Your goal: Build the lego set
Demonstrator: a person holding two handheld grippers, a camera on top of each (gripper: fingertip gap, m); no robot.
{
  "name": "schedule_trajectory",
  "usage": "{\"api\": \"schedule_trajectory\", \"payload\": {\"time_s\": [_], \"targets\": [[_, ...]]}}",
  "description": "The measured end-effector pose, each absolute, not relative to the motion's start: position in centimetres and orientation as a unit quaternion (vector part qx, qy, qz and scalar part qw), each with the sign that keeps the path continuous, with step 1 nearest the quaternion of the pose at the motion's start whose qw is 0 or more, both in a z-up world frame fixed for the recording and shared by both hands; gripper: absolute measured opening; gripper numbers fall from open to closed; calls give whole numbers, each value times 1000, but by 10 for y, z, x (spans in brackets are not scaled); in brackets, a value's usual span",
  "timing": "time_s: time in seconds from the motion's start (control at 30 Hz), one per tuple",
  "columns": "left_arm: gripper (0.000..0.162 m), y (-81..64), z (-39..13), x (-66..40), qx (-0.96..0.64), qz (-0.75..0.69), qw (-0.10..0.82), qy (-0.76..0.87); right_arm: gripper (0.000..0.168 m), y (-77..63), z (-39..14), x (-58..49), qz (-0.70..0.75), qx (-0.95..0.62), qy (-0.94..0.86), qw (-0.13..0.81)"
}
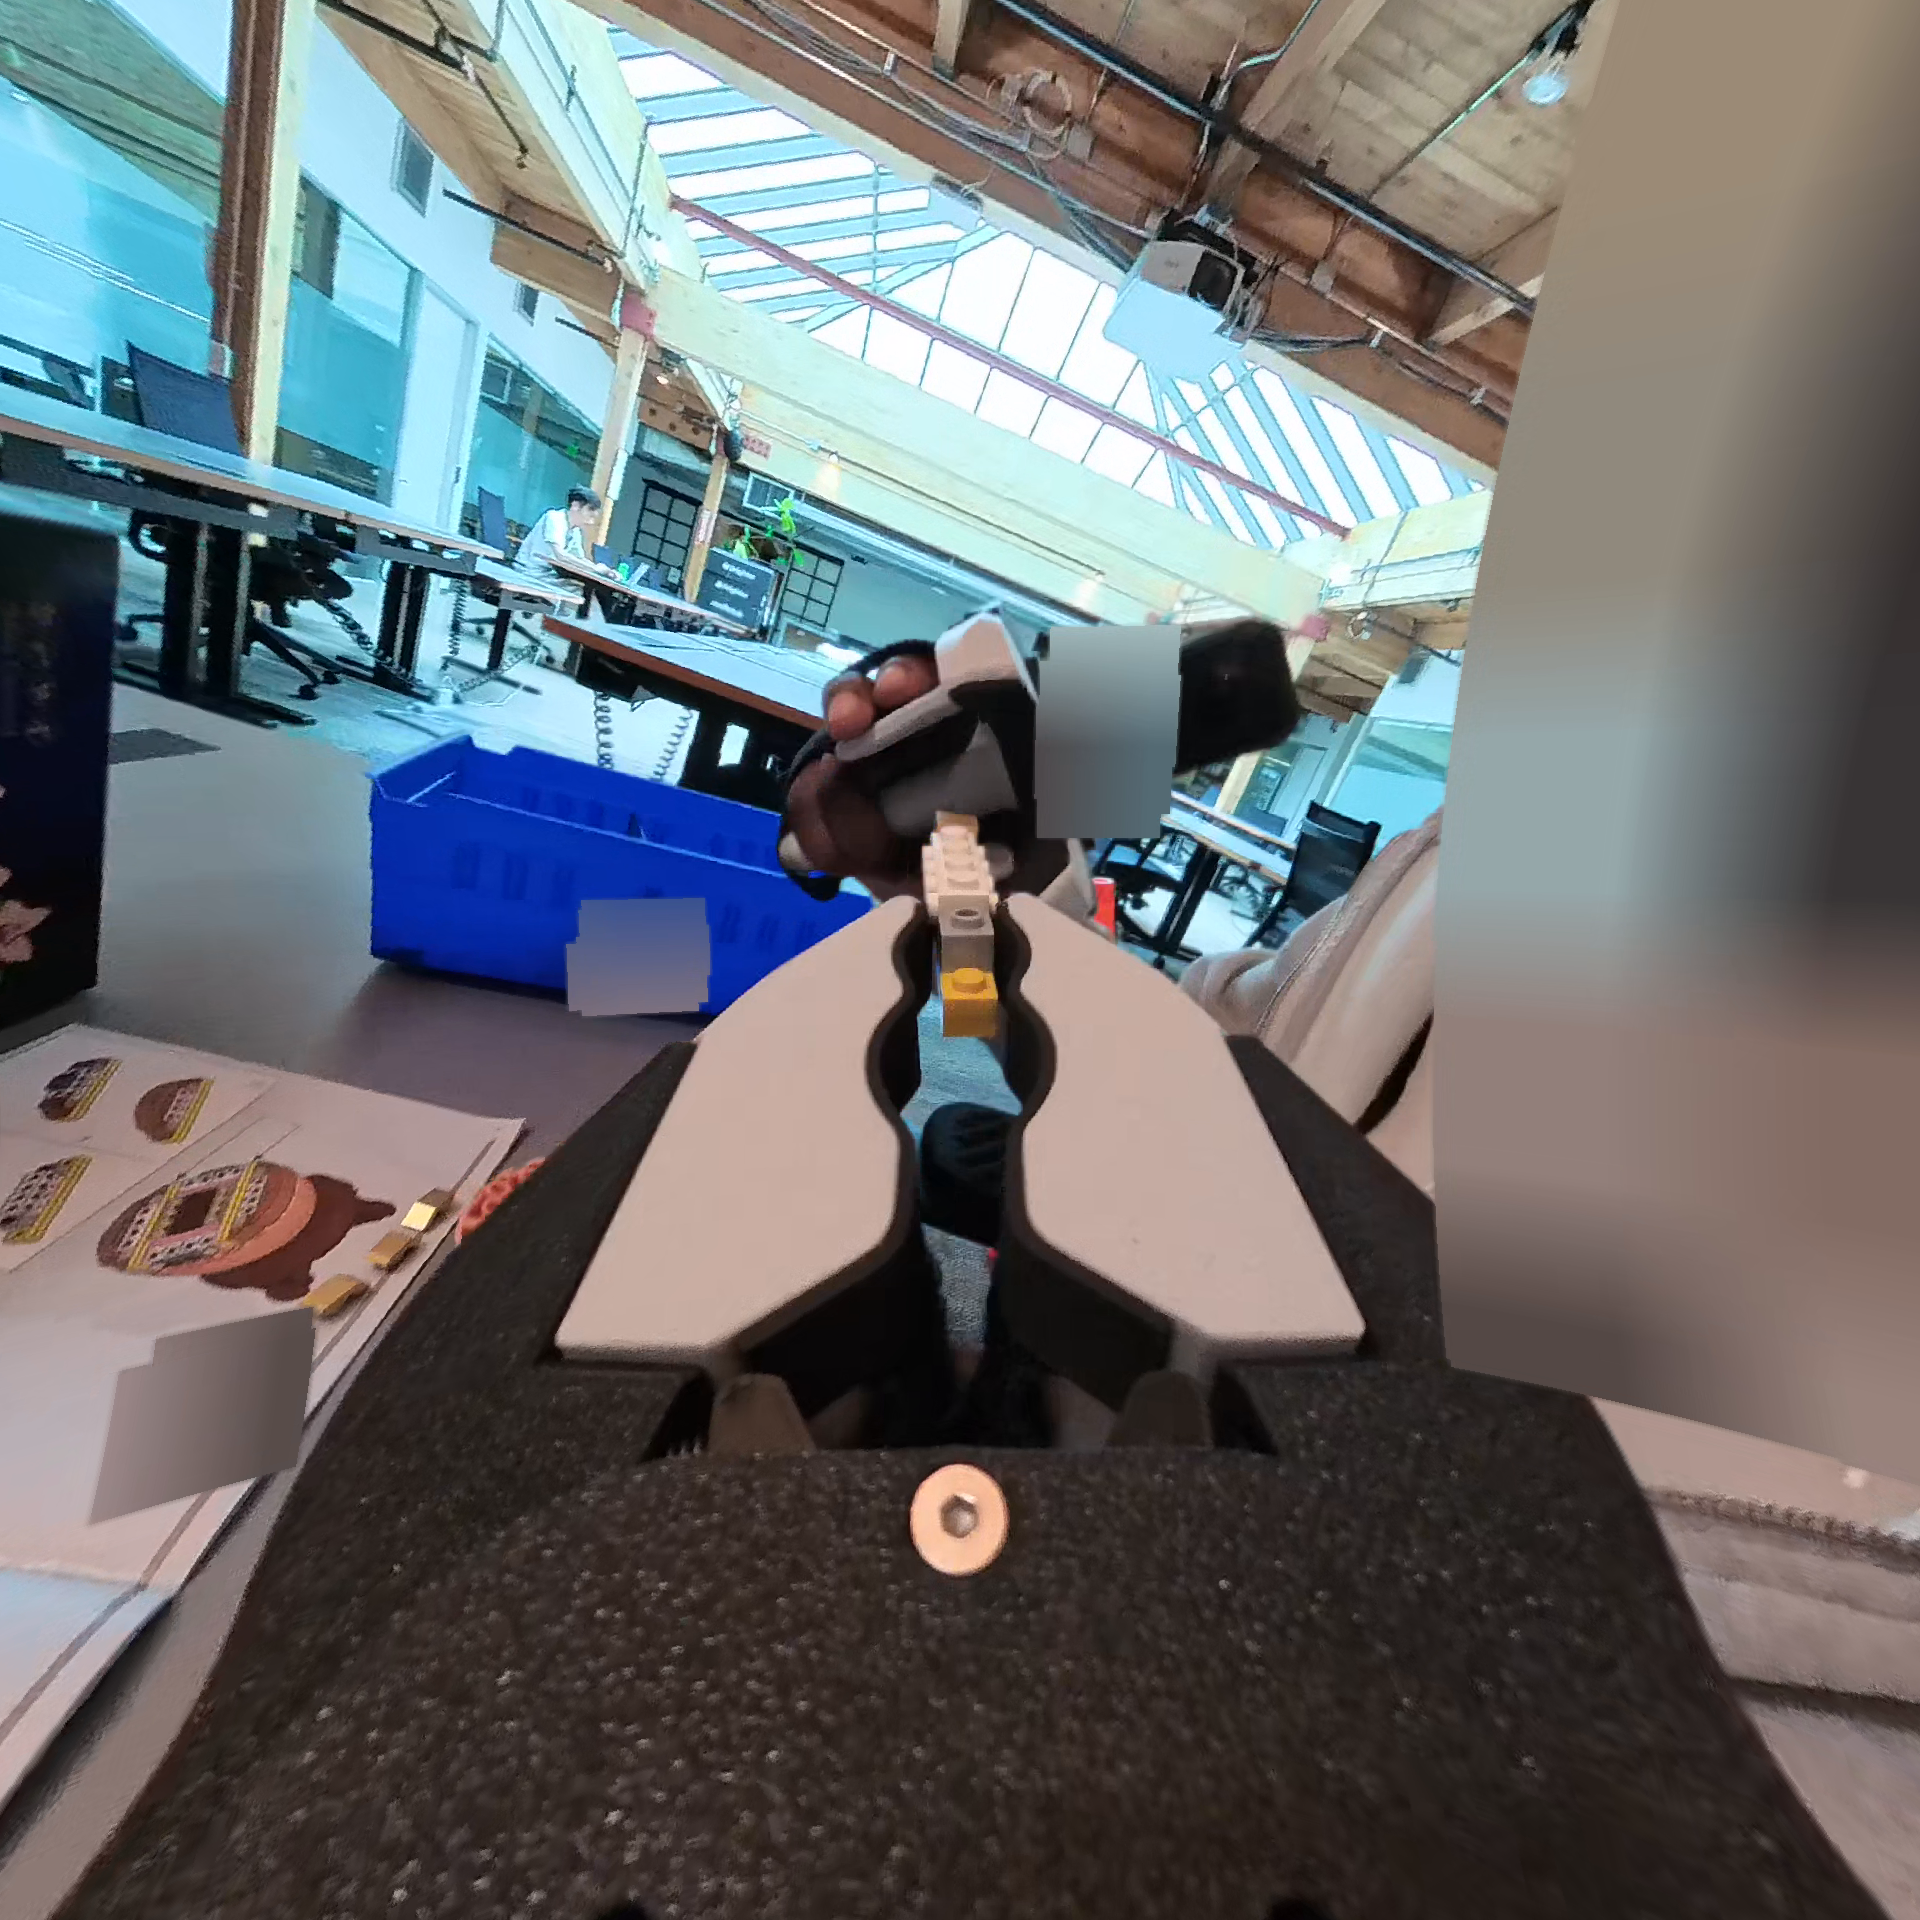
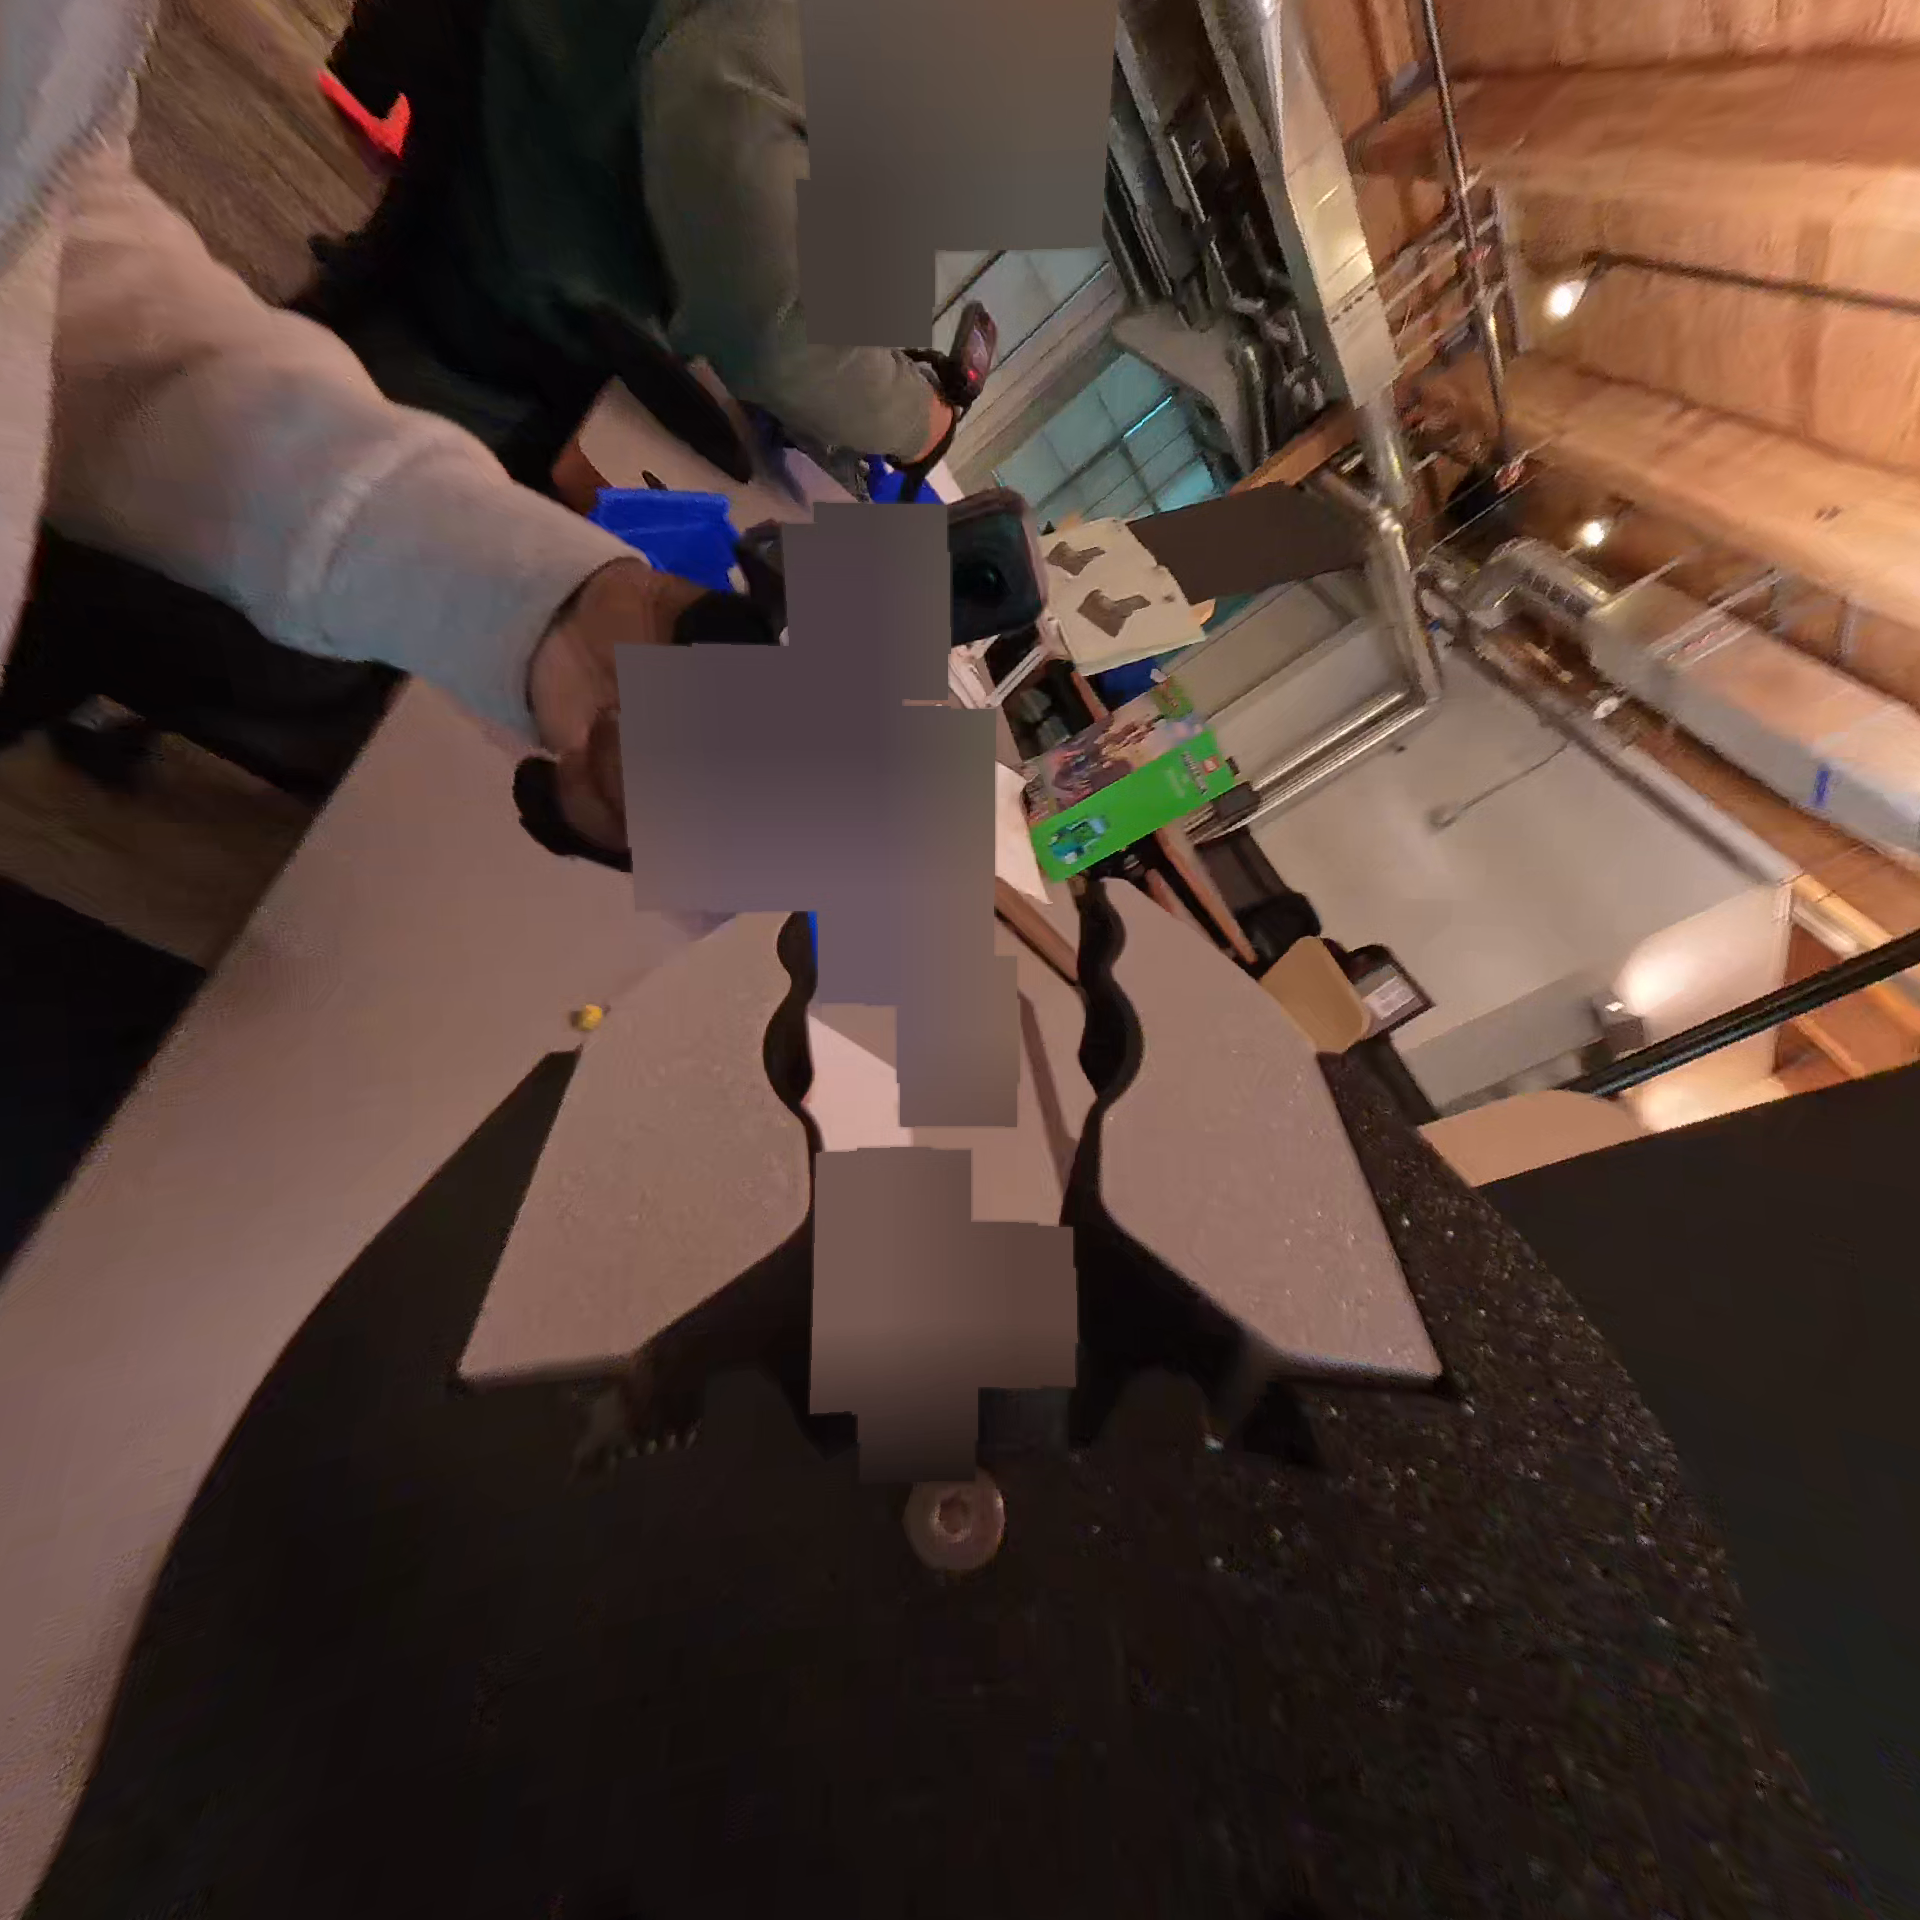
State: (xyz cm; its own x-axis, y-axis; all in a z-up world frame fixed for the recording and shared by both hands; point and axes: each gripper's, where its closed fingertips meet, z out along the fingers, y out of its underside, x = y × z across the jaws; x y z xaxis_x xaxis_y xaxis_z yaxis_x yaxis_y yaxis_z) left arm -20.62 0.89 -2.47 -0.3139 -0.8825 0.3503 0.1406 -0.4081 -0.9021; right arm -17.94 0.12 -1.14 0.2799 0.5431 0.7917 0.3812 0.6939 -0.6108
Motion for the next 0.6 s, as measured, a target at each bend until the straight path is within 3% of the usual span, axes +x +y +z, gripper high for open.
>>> {"api": "schedule_trajectory", "payload": {"time_s": [0.23,0.5,0.6], "targets": [[10,5,4,-202,-442,-729,338,399,45,9,2,-192,-38,-307,-624,718],[10,0,8,-200,-432,-753,304,392,20,1,13,-197,-68,-264,-627,729],[11,-1,10,-200,-429,-758,301,388,18,0,13,-198,-63,-263,-629,729]]}}
